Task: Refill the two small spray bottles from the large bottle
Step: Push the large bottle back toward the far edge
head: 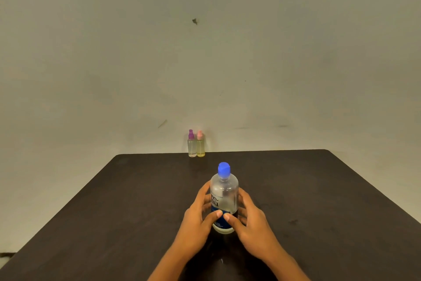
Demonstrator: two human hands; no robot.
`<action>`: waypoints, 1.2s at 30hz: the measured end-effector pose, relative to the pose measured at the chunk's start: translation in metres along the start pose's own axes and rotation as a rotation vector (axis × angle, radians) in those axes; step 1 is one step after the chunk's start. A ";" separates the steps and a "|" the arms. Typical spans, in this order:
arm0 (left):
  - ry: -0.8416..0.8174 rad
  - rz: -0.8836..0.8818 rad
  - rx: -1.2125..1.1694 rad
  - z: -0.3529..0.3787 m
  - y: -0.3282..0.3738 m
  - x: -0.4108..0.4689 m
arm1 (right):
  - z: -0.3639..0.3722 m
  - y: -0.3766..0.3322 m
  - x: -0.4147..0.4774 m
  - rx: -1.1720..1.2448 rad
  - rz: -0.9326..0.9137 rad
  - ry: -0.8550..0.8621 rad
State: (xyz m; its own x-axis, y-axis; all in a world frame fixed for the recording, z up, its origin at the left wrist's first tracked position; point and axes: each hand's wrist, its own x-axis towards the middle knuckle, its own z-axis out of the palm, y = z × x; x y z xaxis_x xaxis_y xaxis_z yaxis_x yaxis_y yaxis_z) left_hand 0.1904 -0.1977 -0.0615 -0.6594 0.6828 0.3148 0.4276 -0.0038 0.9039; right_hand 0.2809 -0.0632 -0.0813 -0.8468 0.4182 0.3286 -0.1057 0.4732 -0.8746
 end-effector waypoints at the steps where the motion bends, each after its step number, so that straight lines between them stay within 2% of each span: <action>1: 0.000 -0.003 0.009 0.000 -0.001 0.000 | 0.000 0.000 0.000 0.002 -0.003 -0.002; 14: -0.017 -0.026 0.103 0.004 -0.011 0.027 | 0.004 0.019 0.025 -0.046 0.033 0.024; 36: -0.028 -0.034 0.169 0.021 -0.056 0.193 | -0.005 0.085 0.183 -0.113 0.074 0.126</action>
State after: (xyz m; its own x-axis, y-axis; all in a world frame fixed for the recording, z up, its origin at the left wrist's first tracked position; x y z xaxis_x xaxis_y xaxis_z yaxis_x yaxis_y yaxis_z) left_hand 0.0521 -0.0502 -0.0569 -0.6589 0.7002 0.2750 0.5052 0.1411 0.8514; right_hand 0.1196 0.0574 -0.0942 -0.7776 0.5453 0.3130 0.0198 0.5188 -0.8546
